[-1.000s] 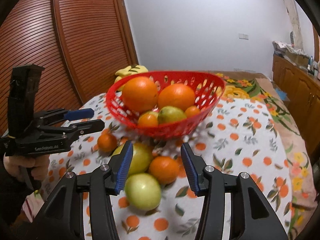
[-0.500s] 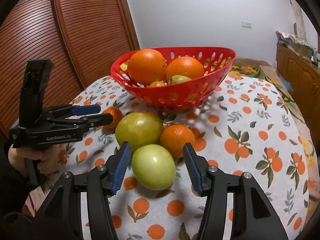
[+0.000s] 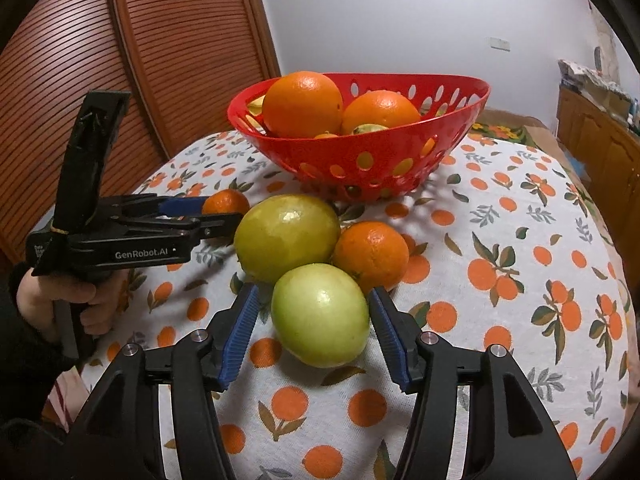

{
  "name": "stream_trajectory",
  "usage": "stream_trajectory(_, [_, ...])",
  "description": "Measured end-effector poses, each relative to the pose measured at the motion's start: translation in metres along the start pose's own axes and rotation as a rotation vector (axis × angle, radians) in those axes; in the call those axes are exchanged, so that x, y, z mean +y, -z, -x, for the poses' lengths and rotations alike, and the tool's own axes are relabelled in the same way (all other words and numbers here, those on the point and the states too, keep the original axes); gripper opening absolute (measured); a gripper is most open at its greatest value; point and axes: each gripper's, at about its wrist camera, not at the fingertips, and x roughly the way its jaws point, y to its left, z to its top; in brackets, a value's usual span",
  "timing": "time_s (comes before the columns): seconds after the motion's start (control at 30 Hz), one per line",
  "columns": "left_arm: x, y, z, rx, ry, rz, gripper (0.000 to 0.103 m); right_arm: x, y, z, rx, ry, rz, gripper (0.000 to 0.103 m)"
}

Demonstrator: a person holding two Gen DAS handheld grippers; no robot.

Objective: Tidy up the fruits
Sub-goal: 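Move the right tool to a pale green pomelo while the left tool approaches a mandarin, then grasp the pale green pomelo with the right tool while the left tool grasps the mandarin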

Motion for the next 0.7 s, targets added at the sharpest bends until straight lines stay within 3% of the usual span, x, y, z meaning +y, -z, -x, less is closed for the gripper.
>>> stream_trajectory(0.3, [-0.001, 0.001, 0.001, -0.021, -0.006, -0.011, 0.058, 0.000, 0.002, -0.010, 0.036, -0.003, 0.002, 0.059])
stream_trajectory(0.4, [-0.001, 0.001, 0.003, -0.028, -0.005, -0.009, 0.050, 0.000, 0.003, -0.014, 0.044, -0.008, -0.003, 0.059])
stream_trajectory(0.7, [-0.001, 0.002, 0.003, -0.028, -0.008, -0.010, 0.046, -0.002, 0.005, -0.016, 0.047, -0.003, -0.003, 0.059])
